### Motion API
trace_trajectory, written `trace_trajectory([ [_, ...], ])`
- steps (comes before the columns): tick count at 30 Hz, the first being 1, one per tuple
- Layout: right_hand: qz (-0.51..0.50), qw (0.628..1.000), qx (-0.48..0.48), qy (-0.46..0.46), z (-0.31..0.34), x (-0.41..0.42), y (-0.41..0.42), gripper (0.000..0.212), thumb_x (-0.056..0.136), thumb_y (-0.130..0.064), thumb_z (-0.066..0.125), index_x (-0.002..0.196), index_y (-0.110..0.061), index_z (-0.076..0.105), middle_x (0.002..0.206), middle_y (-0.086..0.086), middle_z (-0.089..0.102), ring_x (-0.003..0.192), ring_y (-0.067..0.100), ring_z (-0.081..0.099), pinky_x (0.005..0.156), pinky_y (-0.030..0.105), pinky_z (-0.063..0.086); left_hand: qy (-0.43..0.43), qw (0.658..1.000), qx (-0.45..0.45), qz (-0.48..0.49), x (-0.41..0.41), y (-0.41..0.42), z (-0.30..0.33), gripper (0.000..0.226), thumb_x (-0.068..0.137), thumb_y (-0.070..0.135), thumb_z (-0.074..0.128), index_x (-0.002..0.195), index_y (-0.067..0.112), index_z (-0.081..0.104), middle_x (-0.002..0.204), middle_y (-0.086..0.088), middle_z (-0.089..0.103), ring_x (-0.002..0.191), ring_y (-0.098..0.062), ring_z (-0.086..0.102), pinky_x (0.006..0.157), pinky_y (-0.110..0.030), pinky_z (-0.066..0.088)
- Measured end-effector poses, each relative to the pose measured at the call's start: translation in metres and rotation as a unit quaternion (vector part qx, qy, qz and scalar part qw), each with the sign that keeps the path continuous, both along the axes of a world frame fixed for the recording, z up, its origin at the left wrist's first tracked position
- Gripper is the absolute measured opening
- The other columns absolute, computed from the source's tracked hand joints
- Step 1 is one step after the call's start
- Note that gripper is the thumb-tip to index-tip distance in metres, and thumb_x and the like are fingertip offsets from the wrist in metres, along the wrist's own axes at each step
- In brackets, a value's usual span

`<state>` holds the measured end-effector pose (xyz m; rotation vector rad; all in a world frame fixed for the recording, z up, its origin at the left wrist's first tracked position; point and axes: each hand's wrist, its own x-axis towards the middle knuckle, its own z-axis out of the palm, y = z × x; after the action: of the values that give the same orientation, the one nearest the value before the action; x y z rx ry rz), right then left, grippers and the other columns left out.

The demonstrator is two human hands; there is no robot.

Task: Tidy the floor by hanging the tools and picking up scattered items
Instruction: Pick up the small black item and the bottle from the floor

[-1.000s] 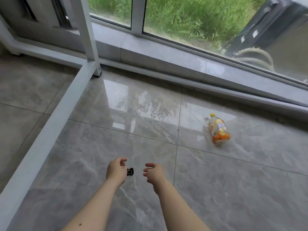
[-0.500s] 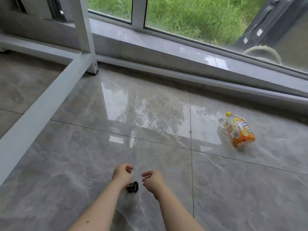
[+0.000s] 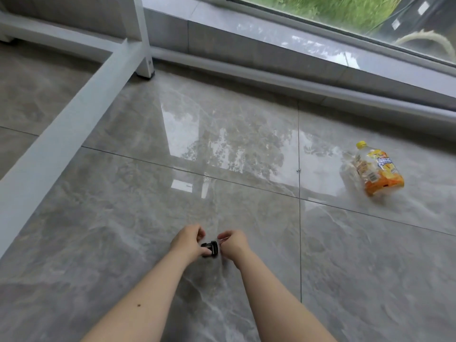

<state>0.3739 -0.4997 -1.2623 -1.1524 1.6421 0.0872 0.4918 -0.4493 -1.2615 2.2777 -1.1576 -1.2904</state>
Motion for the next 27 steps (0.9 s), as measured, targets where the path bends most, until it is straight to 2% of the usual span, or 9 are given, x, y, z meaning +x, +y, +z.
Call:
trace_trajectory([
  [4, -0.014, 1.0, -0.001, -0.008, -0.01, 0.0, -0.001, 0.027, 0.087, 0.007, 0.05, 0.109, 0.006, 0.066, 0.089, 0.014, 0.057, 0.086, 0.021, 0.054, 0.083, 0.032, 0.048, -0.023, 1.0, -0.019, -0.004, -0.006, 0.003, -0.002, 0.038, 0.063, 0.018, 0.084, 0.083, 0.021, 0.052, 0.096, -0.005, 0.063, 0.076, -0.02, 0.055, 0.08, -0.033, 0.052],
  [8, -0.025, 0.999, 0.003, -0.021, -0.017, 0.0, -0.001, 0.028, 0.086, 0.009, 0.049, 0.106, 0.006, 0.067, 0.077, 0.008, 0.059, 0.086, 0.022, 0.056, 0.095, 0.036, 0.05, -0.043, 0.998, -0.033, -0.027, -0.008, 0.006, -0.005, 0.032, 0.065, 0.014, 0.082, 0.081, 0.021, 0.056, 0.104, -0.01, 0.063, 0.091, -0.028, 0.064, 0.081, -0.033, 0.053],
  [10, -0.034, 0.999, 0.007, -0.028, -0.018, 0.0, 0.0, 0.028, 0.085, 0.01, 0.047, 0.101, 0.002, 0.069, 0.082, 0.009, 0.061, 0.087, 0.021, 0.056, 0.096, 0.036, 0.05, -0.051, 0.998, -0.028, -0.032, -0.008, 0.007, -0.004, 0.032, 0.066, 0.016, 0.082, 0.078, 0.023, 0.053, 0.102, -0.009, 0.063, 0.09, -0.028, 0.064, 0.079, -0.032, 0.052],
  [13, -0.022, 0.999, 0.003, -0.027, -0.015, -0.002, -0.001, 0.027, 0.086, 0.008, 0.049, 0.076, -0.01, 0.066, 0.096, 0.018, 0.065, 0.089, 0.021, 0.057, 0.098, 0.035, 0.049, -0.058, 0.998, -0.013, -0.033, -0.009, 0.006, 0.0, 0.034, 0.065, 0.018, 0.081, 0.072, 0.024, 0.049, 0.098, -0.006, 0.063, 0.089, -0.026, 0.064, 0.076, -0.03, 0.05],
  [16, -0.007, 1.0, 0.012, -0.028, -0.007, -0.004, -0.003, 0.029, 0.087, 0.009, 0.046, 0.103, 0.001, 0.069, 0.098, 0.017, 0.063, 0.09, 0.019, 0.055, 0.079, 0.025, 0.05, -0.038, 0.999, -0.009, -0.017, -0.008, 0.005, 0.001, 0.039, 0.067, 0.014, 0.079, 0.06, 0.025, 0.043, 0.09, -0.008, 0.067, 0.086, -0.027, 0.064, 0.075, -0.031, 0.05],
  [19, 0.018, 0.999, 0.019, -0.032, 0.013, -0.009, -0.01, 0.034, 0.088, 0.008, 0.046, 0.114, 0.0, 0.066, 0.099, 0.011, 0.06, 0.089, 0.018, 0.052, 0.058, 0.015, 0.037, -0.011, 1.0, -0.015, 0.0, -0.008, -0.001, 0.011, 0.038, 0.069, 0.012, 0.079, 0.06, 0.025, 0.045, 0.08, -0.006, 0.065, 0.073, -0.021, 0.057, 0.079, -0.036, 0.052],
  [22, 0.015, 0.999, 0.009, -0.041, 0.038, -0.014, -0.025, 0.034, 0.09, 0.008, 0.046, 0.116, -0.002, 0.065, 0.116, 0.017, 0.064, 0.091, 0.017, 0.051, 0.057, 0.016, 0.039, -0.004, 0.999, -0.035, 0.016, -0.011, -0.018, 0.029, 0.027, 0.072, 0.009, 0.076, 0.071, 0.019, 0.051, 0.085, -0.01, 0.066, 0.074, -0.019, 0.055, 0.08, -0.035, 0.052],
  [24, 0.003, 0.999, -0.006, -0.046, 0.056, -0.021, -0.041, 0.035, 0.091, 0.008, 0.045, 0.117, -0.003, 0.064, 0.118, 0.016, 0.062, 0.092, 0.017, 0.051, 0.065, 0.021, 0.043, -0.005, 0.998, -0.053, 0.027, -0.018, -0.036, 0.048, 0.023, 0.074, 0.01, 0.075, 0.077, 0.017, 0.054, 0.083, -0.006, 0.063, 0.076, -0.02, 0.056, 0.076, -0.032, 0.049],
  [27, -0.018, 0.997, -0.033, -0.061, 0.087, -0.036, -0.067, 0.034, 0.091, 0.006, 0.047, 0.119, -0.003, 0.062, 0.12, 0.016, 0.063, 0.093, 0.017, 0.053, 0.077, 0.023, 0.045, 0.025, 0.995, -0.093, 0.03, -0.035, -0.068, 0.078, 0.027, 0.076, 0.006, 0.073, 0.066, 0.017, 0.05, 0.081, -0.004, 0.06, 0.076, -0.019, 0.055, 0.064, -0.023, 0.042],
])
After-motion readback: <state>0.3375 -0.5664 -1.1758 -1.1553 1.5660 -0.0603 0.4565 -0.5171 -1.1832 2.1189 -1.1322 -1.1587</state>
